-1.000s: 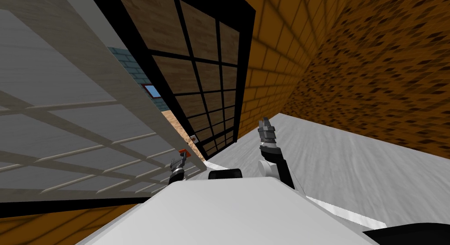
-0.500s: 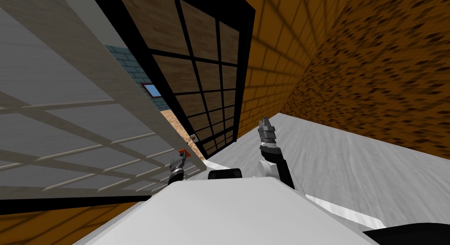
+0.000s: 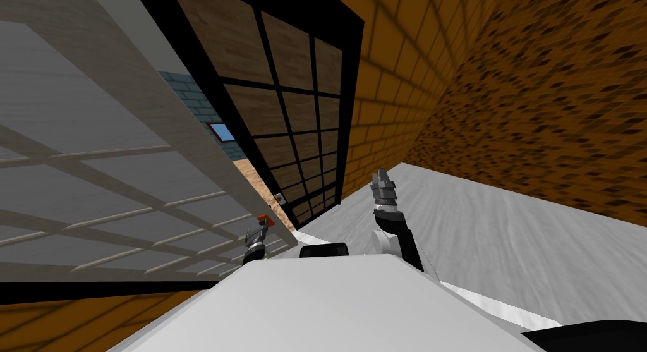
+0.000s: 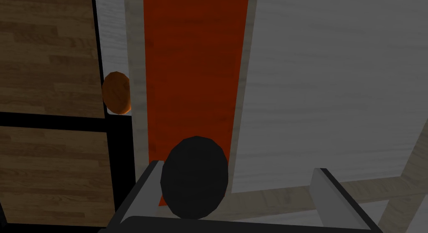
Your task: Pull the door open
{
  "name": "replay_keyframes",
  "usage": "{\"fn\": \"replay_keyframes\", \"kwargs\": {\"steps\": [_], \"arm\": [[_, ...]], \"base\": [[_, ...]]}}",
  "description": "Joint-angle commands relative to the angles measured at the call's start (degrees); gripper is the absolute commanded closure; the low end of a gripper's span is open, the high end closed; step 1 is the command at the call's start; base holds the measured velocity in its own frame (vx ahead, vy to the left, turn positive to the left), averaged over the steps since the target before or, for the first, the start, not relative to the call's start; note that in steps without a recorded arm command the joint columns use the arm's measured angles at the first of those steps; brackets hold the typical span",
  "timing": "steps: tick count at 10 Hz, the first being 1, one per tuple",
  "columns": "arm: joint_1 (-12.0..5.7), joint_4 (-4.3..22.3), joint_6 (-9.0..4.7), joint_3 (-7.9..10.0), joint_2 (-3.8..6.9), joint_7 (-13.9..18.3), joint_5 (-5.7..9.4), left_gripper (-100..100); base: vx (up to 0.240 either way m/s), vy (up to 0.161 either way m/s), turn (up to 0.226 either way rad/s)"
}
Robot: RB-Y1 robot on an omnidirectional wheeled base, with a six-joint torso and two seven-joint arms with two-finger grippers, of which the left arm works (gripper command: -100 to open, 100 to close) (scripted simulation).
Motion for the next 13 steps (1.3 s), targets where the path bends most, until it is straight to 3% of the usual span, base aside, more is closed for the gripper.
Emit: {"fn": "replay_keyframes", "kwargs": {"steps": [1, 2, 9, 13], "arm": [[2.03, -1.38, 1.28, 1.29, 1.14, 0.11, 0.53, 100], [1.68, -4.14, 2.43, -0.97, -0.73, 2.11, 0.05, 100], [1.58, -3.72, 2.15, -2.83, 0.29, 10.23, 2.03, 100], [1.4, -3.38, 1.9, -4.48, 1.06, 16.88, 3.71, 100]], "base": [[0.002, -0.006, 0.003], [-0.013, -0.032, -0.065], [-0.028, 0.002, -0.02], [-0.046, 0.009, -0.032]]}}
